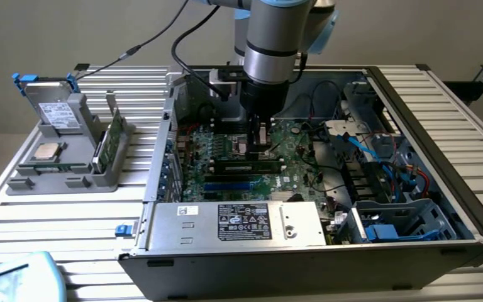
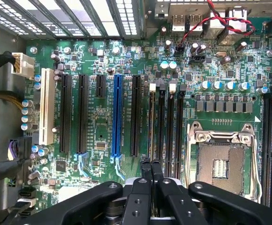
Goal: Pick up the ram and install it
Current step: 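Insert the ram into the slot, then press down the ram until it locks into place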
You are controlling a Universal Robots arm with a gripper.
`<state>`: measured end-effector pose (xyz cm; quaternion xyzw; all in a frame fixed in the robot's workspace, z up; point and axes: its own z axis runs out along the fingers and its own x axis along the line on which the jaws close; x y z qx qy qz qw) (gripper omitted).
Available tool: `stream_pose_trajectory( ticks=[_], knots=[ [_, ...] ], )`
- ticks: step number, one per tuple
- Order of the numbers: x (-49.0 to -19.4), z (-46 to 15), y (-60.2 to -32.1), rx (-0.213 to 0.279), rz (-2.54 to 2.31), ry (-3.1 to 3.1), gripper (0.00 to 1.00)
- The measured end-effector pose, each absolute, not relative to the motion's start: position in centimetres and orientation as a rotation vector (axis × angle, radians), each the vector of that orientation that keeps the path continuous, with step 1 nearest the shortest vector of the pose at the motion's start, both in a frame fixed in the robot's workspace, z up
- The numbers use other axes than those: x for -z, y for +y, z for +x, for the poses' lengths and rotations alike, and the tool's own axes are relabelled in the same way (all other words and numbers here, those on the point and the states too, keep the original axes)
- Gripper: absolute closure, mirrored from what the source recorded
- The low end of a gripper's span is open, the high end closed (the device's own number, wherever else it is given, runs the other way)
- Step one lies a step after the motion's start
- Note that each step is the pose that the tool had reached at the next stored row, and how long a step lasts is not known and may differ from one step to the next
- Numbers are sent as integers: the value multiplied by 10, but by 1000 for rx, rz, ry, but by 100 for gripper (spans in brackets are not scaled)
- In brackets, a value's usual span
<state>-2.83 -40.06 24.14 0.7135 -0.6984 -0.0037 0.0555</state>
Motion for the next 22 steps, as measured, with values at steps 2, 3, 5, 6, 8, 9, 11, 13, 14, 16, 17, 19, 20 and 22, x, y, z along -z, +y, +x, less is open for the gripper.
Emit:
stream_pose_trajectory(
  ticks=[2,3,5,6,8,9,11,13,14,16,17,19,20,22],
  knots=[
    [-241,-28,-401,11,2166,-2120,90],
    [-241,-28,-401,11,2166,-2120,90],
    [-241,-28,-401,11,2166,-2120,90],
    [-241,-28,-401,11,2166,-2120,90],
    [-241,-28,-401,11,2166,-2120,90],
    [-241,-28,-401,11,2166,-2120,90],
    [-241,-28,-401,11,2166,-2120,90],
    [-241,-27,-401,11,2166,-2120,90],
    [-241,-26,-401,11,2166,-2120,90],
    [-241,-19,-401,11,2166,-2120,90],
    [-241,-15,-401,11,2166,-2120,90],
    [-241,-9,-401,11,2166,-2120,90],
    [-241,-6,-401,11,2166,-2120,90],
    [-241,-1,-401,11,2166,-2120,90]
  ],
)
